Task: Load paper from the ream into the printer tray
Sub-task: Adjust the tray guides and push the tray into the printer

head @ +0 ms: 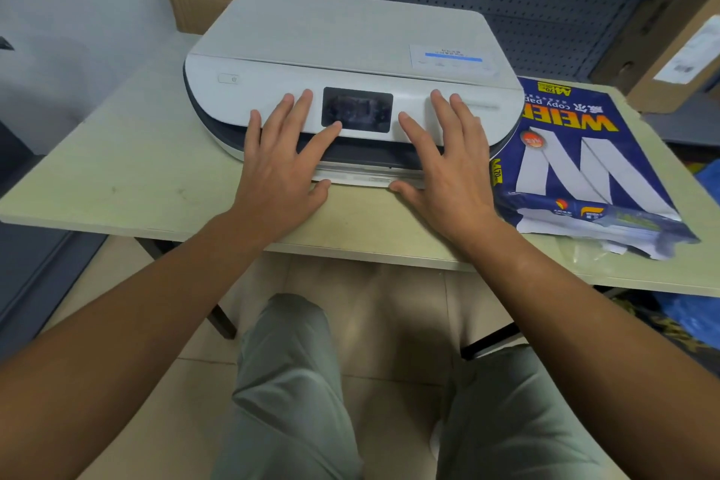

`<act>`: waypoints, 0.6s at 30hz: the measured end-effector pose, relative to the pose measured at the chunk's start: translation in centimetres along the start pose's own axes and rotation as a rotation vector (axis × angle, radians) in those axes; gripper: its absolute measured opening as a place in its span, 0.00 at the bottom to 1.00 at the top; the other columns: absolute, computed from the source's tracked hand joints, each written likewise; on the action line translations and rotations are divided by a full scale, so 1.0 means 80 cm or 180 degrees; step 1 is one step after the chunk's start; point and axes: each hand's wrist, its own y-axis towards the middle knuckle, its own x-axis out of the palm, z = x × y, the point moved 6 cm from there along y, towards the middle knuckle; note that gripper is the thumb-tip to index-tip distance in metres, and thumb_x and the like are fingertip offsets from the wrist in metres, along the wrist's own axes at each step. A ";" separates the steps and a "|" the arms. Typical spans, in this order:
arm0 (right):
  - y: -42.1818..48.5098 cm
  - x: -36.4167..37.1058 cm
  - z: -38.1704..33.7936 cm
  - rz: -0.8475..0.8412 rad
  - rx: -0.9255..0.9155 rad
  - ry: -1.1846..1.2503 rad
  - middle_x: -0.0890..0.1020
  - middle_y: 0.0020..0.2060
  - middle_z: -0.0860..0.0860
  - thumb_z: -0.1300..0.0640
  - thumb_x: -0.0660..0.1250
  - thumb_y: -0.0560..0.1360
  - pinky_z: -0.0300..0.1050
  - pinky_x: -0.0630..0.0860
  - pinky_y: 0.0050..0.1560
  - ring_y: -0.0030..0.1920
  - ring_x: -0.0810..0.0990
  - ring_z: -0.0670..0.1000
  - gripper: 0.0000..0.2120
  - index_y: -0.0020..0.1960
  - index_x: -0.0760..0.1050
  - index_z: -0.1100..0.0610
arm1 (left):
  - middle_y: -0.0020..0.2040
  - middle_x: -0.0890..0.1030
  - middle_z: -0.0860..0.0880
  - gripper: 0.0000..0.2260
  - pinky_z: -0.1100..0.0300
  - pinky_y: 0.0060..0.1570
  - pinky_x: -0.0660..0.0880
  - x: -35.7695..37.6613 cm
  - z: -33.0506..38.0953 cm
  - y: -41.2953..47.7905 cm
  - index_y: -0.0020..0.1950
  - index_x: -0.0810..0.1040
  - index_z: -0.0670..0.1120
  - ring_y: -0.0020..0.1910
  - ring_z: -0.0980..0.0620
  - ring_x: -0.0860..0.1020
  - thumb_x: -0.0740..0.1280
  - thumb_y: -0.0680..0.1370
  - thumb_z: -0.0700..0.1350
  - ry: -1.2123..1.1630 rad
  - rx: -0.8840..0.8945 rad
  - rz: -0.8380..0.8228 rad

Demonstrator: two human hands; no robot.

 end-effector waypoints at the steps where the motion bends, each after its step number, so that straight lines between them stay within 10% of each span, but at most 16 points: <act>1: 0.001 0.001 0.001 -0.0001 -0.0017 -0.0007 0.57 0.81 0.59 0.40 0.74 0.70 0.64 0.54 0.78 0.81 0.52 0.62 0.42 0.79 0.61 0.48 | 0.81 0.59 0.40 0.31 0.34 0.75 0.53 0.000 0.000 0.000 0.77 0.67 0.52 0.80 0.39 0.56 0.69 0.74 0.50 0.0027 0.0001 0.0021; 18: -0.003 0.003 0.000 0.0379 -0.0314 0.0136 0.68 0.76 0.59 0.44 0.68 0.74 0.64 0.59 0.76 0.77 0.65 0.61 0.32 0.75 0.69 0.53 | 0.78 0.67 0.44 0.23 0.33 0.72 0.57 -0.005 -0.003 -0.002 0.72 0.74 0.54 0.78 0.42 0.63 0.66 0.76 0.52 0.0169 0.0020 0.0358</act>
